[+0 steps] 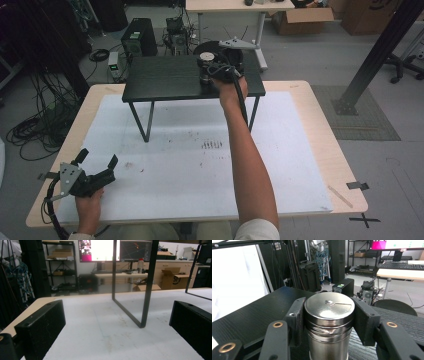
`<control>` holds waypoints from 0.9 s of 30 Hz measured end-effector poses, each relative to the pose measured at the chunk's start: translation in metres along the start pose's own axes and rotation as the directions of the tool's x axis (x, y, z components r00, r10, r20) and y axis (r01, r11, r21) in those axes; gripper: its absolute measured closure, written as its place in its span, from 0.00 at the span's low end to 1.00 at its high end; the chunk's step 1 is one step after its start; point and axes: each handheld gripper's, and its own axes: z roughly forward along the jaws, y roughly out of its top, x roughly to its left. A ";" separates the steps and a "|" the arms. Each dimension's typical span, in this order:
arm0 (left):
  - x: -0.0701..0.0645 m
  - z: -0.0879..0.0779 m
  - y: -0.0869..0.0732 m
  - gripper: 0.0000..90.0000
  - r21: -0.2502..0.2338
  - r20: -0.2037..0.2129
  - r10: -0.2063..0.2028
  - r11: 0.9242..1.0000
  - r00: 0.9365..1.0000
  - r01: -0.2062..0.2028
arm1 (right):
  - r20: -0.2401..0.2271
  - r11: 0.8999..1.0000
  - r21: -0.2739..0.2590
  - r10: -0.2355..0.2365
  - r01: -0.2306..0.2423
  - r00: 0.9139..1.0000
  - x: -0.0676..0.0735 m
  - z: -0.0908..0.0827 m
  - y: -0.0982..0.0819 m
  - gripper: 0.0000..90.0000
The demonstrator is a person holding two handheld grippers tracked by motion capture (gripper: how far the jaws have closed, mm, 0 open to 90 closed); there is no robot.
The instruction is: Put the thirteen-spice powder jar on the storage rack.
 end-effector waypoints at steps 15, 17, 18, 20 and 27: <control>0.000 0.000 0.000 0.01 -0.001 0.000 0.001 1.000 1.000 -0.001 | -0.011 0.999 -0.037 0.030 -0.031 0.999 -0.001 -0.007 0.001 0.43; 0.000 0.000 0.000 0.01 -0.001 0.000 0.001 1.000 1.000 -0.001 | -0.010 0.999 -0.040 0.033 -0.033 0.999 -0.001 -0.008 0.002 0.41; 0.000 0.000 0.000 0.01 -0.001 0.000 0.002 1.000 1.000 -0.002 | -0.015 0.998 -0.044 0.042 -0.043 0.999 -0.002 -0.012 0.002 0.38; 0.000 0.000 0.000 0.01 -0.002 0.000 0.001 1.000 1.000 -0.001 | -0.022 0.998 -0.042 0.045 -0.046 0.999 -0.002 -0.015 0.002 0.35; 0.000 0.000 0.000 0.01 -0.001 0.000 0.000 1.000 1.000 0.000 | -0.037 0.998 -0.040 0.047 -0.048 0.998 0.000 -0.027 0.003 0.25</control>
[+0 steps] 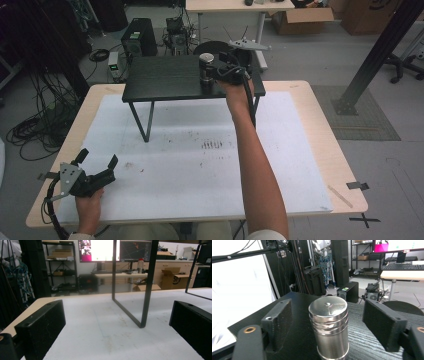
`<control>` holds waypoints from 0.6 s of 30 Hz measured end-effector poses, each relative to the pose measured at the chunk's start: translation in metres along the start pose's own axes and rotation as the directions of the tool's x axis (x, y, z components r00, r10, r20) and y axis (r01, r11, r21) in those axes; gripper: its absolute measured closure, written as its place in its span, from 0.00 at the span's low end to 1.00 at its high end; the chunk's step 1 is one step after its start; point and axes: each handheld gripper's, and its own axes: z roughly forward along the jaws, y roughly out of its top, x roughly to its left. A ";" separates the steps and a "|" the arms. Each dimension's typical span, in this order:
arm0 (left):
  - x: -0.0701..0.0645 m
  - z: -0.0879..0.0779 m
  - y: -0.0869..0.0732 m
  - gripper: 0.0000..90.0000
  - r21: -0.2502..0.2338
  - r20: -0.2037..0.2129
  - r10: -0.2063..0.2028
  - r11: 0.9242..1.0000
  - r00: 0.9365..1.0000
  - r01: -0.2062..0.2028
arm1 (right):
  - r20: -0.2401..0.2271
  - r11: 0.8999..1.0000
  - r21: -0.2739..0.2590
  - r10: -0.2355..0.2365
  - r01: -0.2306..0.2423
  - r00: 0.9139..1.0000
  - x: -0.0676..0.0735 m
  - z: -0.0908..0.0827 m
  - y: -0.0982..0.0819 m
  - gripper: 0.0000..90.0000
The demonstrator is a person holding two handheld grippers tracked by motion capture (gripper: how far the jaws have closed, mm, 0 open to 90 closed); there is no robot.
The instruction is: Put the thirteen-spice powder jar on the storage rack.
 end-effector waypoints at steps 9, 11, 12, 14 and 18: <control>0.000 0.000 0.000 0.01 0.002 0.002 0.005 1.000 1.000 -0.005 | 0.034 0.998 -0.056 0.011 -0.009 0.999 -0.001 -0.025 -0.007 0.08; 0.000 0.000 0.000 0.01 0.002 0.002 0.006 1.000 1.000 -0.006 | 0.043 0.998 -0.064 0.011 -0.008 0.999 -0.002 -0.034 -0.008 0.07; 0.000 0.000 0.000 0.01 0.001 0.002 0.006 1.000 1.000 -0.006 | 0.045 0.998 -0.069 0.008 -0.005 0.999 -0.002 -0.036 -0.009 0.06; 0.000 0.000 0.000 0.01 0.002 0.002 0.006 1.000 1.000 -0.006 | 0.047 0.997 -0.077 0.001 0.003 0.999 -0.002 -0.043 -0.010 0.05; 0.000 0.000 0.000 0.01 0.001 0.002 0.005 1.000 1.000 -0.005 | 0.053 0.996 -0.085 -0.021 0.026 0.998 -0.001 -0.053 -0.013 0.04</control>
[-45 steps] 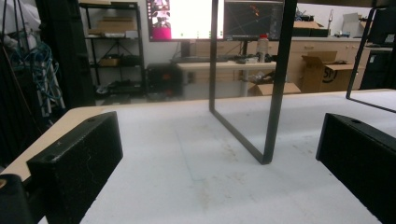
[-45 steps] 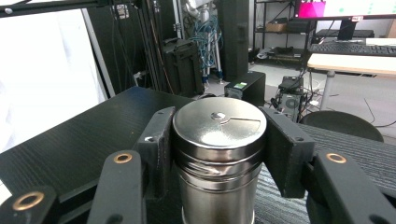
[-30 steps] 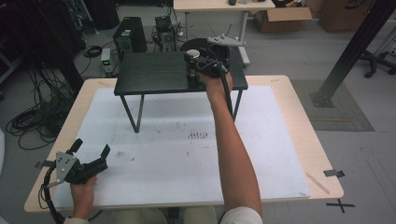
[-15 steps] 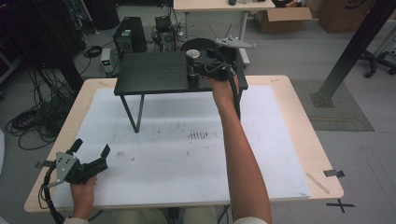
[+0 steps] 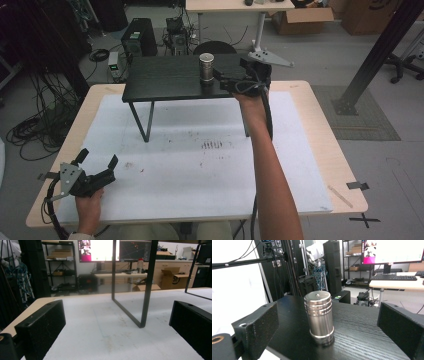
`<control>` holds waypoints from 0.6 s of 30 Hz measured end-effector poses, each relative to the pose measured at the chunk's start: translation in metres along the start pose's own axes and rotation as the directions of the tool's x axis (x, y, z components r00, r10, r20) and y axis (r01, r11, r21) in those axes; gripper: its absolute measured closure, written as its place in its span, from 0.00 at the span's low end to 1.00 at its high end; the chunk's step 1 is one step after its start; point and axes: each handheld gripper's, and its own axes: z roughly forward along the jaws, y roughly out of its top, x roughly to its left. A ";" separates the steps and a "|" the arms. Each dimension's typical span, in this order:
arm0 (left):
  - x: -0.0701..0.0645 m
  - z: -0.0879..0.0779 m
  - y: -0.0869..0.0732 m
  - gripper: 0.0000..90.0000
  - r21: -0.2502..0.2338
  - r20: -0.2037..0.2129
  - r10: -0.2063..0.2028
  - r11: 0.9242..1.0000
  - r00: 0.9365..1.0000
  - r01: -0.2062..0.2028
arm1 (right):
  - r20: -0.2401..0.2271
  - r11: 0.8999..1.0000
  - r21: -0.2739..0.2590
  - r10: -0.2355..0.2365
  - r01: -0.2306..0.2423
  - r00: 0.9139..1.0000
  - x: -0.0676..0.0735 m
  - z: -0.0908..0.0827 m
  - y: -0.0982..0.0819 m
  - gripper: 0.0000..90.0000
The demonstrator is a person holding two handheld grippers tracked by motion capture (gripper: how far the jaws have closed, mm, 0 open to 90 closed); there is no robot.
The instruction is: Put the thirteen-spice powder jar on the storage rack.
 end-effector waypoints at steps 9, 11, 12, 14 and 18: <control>0.000 0.000 0.000 0.01 -0.003 0.004 -0.002 1.000 1.000 0.002 | 0.022 0.998 -0.040 -0.041 0.042 0.999 0.005 -0.032 -0.011 0.01; 0.000 0.000 0.000 0.01 -0.003 0.005 -0.002 1.000 1.000 0.002 | 0.024 0.998 -0.044 -0.041 0.042 0.999 0.006 -0.039 -0.013 0.01; 0.000 0.000 0.000 0.01 -0.003 0.005 -0.002 1.000 1.000 0.002 | 0.024 0.998 -0.044 -0.041 0.042 0.999 0.006 -0.039 -0.013 0.01; 0.000 0.000 0.000 0.01 -0.002 0.005 -0.001 1.000 1.000 0.001 | 0.030 0.998 -0.050 -0.045 0.047 0.999 0.006 -0.049 -0.017 0.00; 0.000 0.000 0.000 0.01 0.000 0.005 -0.001 1.000 1.000 0.001 | 0.038 0.997 -0.054 -0.048 0.050 0.998 0.006 -0.062 -0.023 0.00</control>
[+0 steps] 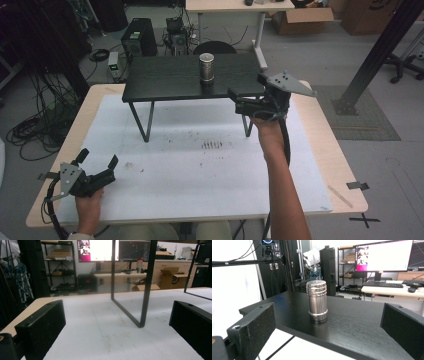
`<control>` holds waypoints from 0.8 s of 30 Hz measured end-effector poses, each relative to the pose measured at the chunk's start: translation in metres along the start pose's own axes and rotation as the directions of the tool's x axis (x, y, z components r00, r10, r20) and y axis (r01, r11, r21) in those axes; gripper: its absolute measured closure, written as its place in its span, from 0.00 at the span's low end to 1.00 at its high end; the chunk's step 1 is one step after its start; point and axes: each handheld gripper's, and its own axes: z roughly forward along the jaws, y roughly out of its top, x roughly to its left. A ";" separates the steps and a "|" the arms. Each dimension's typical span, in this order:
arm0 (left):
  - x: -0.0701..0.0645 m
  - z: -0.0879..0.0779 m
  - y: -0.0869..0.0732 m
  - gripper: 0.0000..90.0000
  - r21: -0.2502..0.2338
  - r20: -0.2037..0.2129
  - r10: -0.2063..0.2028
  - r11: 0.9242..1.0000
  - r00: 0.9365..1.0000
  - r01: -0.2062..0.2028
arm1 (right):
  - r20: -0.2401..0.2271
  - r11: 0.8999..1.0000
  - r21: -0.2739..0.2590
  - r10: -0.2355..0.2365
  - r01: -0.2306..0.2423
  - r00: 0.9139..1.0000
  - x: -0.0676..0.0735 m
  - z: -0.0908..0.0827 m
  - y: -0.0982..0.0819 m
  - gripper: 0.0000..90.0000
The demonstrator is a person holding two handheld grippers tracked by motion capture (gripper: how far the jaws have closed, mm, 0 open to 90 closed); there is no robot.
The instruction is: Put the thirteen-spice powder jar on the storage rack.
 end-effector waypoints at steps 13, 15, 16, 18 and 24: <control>0.000 0.000 0.000 0.01 0.000 -0.001 0.002 1.000 1.000 -0.002 | 0.033 0.999 -0.044 0.009 -0.008 0.999 -0.004 -0.042 -0.020 0.00; 0.000 0.000 0.000 0.01 0.000 -0.001 0.002 1.000 1.000 -0.002 | 0.041 0.999 -0.045 0.010 -0.008 0.999 -0.006 -0.046 -0.024 0.00; 0.000 0.000 0.000 0.01 0.000 -0.001 0.002 1.000 1.000 -0.002 | 0.041 0.999 -0.045 0.010 -0.008 0.999 -0.006 -0.046 -0.024 0.00; 0.000 0.000 0.000 0.01 0.002 -0.001 0.004 1.000 1.000 -0.004 | 0.056 0.999 -0.044 0.012 -0.010 0.998 -0.008 -0.054 -0.032 0.00; 0.000 0.000 0.000 0.01 0.000 -0.001 0.003 1.000 1.000 -0.003 | 0.076 0.999 -0.047 0.003 0.000 0.997 -0.010 -0.068 -0.047 0.00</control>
